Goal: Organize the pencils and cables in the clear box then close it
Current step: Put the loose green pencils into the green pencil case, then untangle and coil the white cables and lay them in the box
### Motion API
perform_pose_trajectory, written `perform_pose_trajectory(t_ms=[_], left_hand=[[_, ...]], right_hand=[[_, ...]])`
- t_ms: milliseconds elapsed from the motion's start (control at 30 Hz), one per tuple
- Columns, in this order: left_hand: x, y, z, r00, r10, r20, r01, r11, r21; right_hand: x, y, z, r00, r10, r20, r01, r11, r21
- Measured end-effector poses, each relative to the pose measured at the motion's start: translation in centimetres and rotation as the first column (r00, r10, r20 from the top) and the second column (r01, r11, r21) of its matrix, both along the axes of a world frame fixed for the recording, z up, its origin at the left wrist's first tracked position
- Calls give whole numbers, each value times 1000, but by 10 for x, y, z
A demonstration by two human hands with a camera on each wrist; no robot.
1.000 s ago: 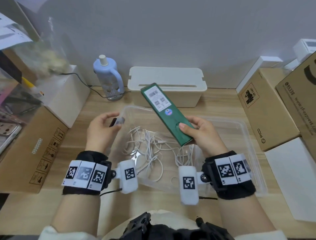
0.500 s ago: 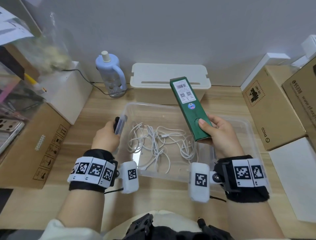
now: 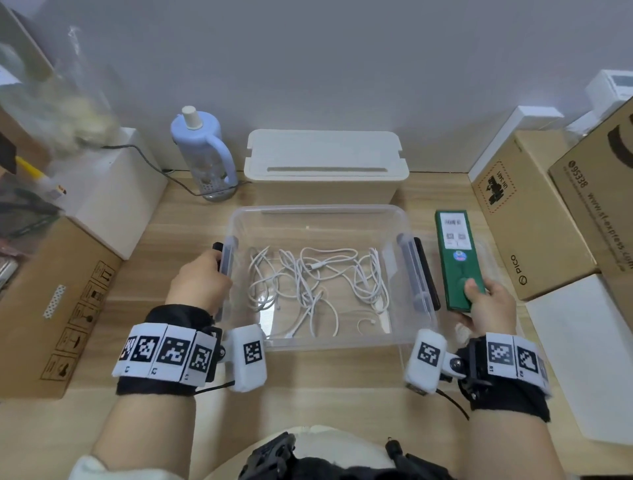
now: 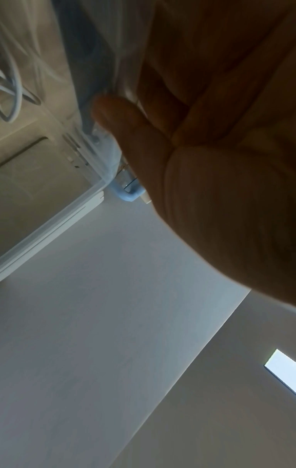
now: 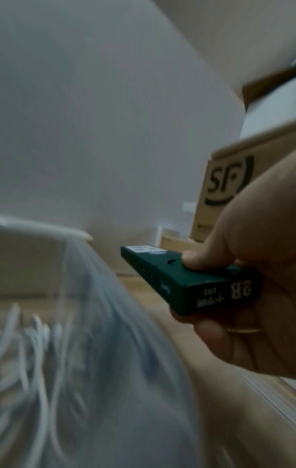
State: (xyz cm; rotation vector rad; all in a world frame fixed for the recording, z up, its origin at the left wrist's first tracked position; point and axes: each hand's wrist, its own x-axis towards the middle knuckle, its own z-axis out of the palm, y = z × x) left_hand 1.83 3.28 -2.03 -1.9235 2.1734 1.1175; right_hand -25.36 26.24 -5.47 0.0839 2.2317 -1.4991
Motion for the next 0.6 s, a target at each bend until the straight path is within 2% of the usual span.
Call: perform_pose_trajectory(t_ms=[133,233,300,400,433,500,567,600], left_hand=[[-3,-3,-1,997,-28,69,29,999,-13],[-5,-1,1,997,-25,68,26,1000,-14],[-5,1,4,998,-20,56,21,1000,-12],[-4,7,9,997,-50,64,53,998,-41],[-5,9,12,998,-60,30,62,995,-72],[-10,15,21,986,-71,-154,49,989,-143],[-20,18,30,921,-94,-377,50,991,-125],[-26,20,32,881,-98,-463,71,995,-75]], right_hand=[[-1,18,-37,994,29,110,-52,975,218],[5,26,-56,982,74,174,-126,942,310],[6,28,-56,984,95,151,-144,921,362],[4,22,-23,991,135,10,-128,916,381],[3,17,-6,985,160,-59,-132,934,331],[10,0,31,957,205,-205,-166,967,193],[26,-25,60,924,257,-282,-254,966,47],[36,-39,70,915,299,-272,-315,949,-16]])
